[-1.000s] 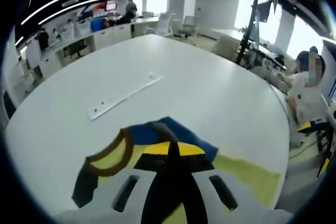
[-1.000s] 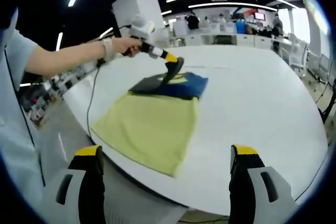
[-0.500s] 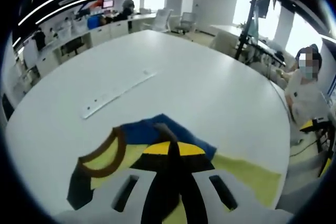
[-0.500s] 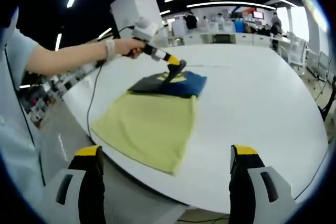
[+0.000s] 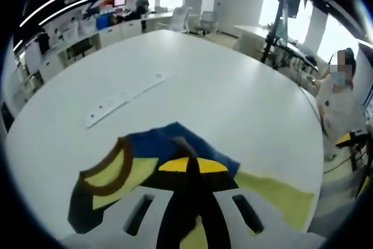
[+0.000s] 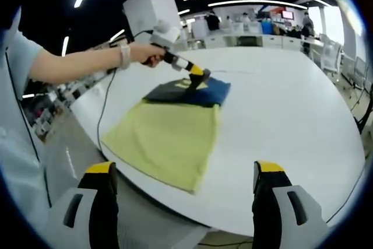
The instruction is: Fold the garment on the visible template until the final outline fits inside the template.
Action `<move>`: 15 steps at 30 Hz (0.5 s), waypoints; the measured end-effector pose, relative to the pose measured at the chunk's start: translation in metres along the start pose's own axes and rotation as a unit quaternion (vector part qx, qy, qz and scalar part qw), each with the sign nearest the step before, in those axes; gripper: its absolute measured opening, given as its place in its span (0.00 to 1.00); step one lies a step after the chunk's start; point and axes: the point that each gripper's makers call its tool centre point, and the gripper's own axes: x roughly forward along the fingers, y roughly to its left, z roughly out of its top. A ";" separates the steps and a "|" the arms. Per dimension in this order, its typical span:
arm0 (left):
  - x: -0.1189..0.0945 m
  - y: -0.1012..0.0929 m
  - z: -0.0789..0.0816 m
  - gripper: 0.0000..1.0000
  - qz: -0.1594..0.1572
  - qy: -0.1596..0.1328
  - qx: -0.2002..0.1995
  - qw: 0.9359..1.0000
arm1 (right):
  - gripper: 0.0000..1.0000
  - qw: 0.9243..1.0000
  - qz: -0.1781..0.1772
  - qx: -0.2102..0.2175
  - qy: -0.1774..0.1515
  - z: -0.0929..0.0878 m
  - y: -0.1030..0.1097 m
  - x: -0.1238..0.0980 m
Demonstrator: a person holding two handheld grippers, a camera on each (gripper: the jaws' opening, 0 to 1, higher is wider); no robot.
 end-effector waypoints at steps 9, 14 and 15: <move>0.009 -0.001 -0.002 0.00 0.005 0.005 -0.003 1.000 | 0.97 1.000 0.000 0.005 0.002 -0.002 0.000 0.003; 0.016 -0.005 -0.007 0.00 0.001 0.010 -0.014 1.000 | 0.97 1.000 0.000 0.008 0.003 -0.005 -0.002 0.002; 0.017 -0.007 -0.008 0.00 0.000 0.011 -0.016 1.000 | 0.97 1.000 0.000 0.009 0.003 -0.005 -0.002 0.002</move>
